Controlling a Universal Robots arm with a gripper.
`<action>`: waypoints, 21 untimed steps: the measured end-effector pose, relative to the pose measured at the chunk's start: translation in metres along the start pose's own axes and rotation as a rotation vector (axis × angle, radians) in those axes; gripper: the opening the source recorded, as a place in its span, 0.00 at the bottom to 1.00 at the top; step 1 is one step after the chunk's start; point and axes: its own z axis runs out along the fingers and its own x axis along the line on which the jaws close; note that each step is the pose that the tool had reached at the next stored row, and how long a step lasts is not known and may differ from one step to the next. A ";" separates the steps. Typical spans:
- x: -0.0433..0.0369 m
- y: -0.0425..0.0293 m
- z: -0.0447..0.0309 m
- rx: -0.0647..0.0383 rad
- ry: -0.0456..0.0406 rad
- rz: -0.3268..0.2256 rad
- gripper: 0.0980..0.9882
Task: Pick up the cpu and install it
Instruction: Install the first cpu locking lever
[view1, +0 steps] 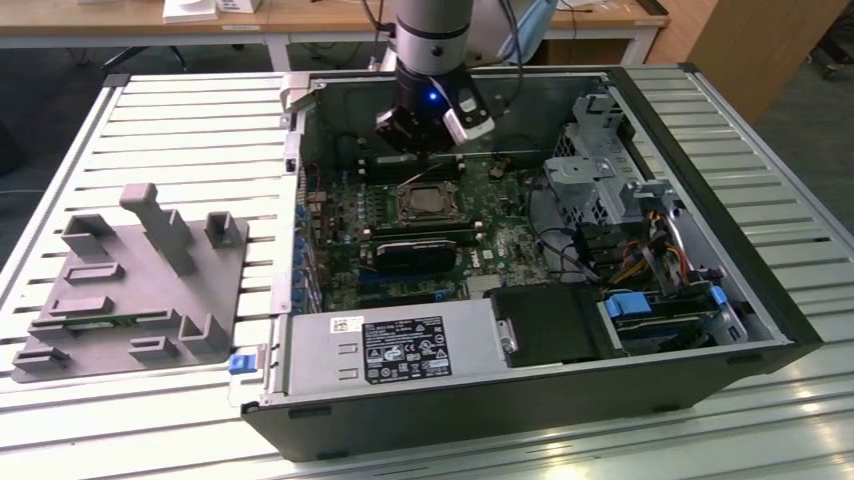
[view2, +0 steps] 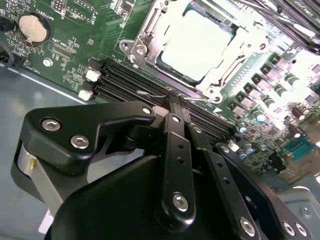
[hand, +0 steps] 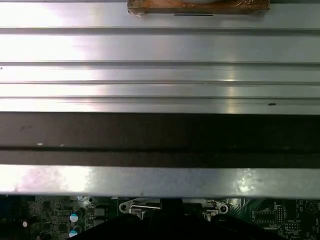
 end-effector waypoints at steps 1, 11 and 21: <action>-0.0009 0.0002 0.0008 0.000 0.0001 0.000 0.01; -0.0113 0.0015 0.0090 0.000 0.0020 0.000 0.01; -0.0172 0.0007 0.0187 0.000 0.0046 0.000 0.01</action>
